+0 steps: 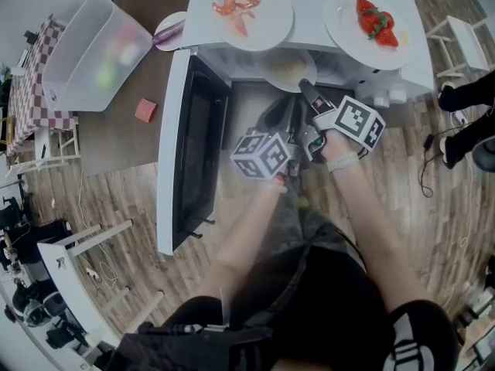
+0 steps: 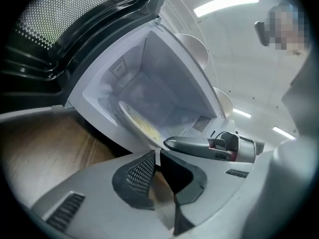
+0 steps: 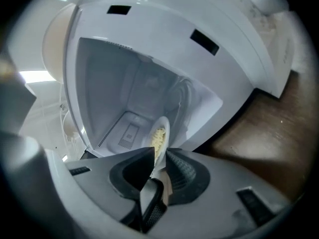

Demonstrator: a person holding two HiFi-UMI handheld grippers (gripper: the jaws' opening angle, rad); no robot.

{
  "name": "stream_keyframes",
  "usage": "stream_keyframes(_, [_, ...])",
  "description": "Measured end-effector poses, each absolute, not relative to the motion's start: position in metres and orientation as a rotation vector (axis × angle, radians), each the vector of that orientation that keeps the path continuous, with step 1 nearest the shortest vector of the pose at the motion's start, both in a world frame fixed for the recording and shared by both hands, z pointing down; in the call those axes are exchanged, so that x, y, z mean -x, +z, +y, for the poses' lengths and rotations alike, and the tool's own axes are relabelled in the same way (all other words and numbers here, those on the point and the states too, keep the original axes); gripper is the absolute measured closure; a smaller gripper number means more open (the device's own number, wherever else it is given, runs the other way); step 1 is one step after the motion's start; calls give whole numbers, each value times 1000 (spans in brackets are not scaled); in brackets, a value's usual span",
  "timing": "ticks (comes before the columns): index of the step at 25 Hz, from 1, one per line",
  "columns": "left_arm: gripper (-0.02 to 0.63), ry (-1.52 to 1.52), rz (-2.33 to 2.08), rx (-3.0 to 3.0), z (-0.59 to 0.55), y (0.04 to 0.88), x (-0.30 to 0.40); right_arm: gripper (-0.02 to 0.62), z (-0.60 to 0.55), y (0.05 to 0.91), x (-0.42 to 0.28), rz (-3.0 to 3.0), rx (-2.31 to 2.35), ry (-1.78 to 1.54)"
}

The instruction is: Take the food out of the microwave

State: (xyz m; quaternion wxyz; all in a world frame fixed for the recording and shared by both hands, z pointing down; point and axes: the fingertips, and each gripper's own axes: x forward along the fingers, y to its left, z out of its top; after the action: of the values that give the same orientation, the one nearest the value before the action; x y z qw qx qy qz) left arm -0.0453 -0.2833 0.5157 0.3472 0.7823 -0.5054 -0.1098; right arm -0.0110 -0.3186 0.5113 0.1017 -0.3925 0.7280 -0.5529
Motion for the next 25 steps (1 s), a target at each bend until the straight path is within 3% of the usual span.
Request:
stream_keyframes(12, [571,-260,-1381,-2031,-283,515,56,565,-321,518,7,1954,1056,-1725])
stream_keyframes(25, [571,-286,-1418,-2002,-274,509,70,571,-310,519,-2,1883,1066,-1749])
